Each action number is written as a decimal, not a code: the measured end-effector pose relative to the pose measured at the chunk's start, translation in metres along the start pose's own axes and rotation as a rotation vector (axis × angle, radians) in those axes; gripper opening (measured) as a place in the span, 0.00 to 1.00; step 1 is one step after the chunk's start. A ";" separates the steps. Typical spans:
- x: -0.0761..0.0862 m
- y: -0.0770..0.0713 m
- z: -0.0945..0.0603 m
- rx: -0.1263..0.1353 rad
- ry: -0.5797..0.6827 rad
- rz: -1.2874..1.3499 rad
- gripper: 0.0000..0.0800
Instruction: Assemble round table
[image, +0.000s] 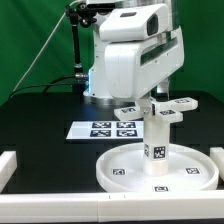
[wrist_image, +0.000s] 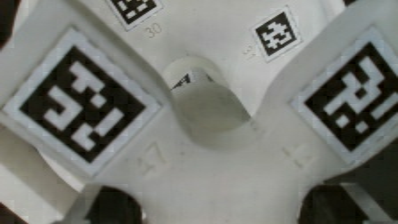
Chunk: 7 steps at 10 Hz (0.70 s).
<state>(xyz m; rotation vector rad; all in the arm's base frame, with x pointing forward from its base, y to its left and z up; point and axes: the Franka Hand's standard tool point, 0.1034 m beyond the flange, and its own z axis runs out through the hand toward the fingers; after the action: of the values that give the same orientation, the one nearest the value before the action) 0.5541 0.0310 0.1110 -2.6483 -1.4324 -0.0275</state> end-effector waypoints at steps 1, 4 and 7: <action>0.000 0.000 0.000 0.000 0.000 0.000 0.55; 0.000 0.000 0.000 0.000 0.000 0.009 0.55; -0.001 0.001 0.000 0.003 0.002 0.104 0.55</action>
Offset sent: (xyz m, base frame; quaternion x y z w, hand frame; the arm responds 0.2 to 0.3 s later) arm 0.0000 0.0000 0.0000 0.0000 0.0000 0.0000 1.0000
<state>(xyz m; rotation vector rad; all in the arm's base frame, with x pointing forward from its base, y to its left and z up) 0.5544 0.0298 0.1109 -2.7153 -1.2915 -0.0183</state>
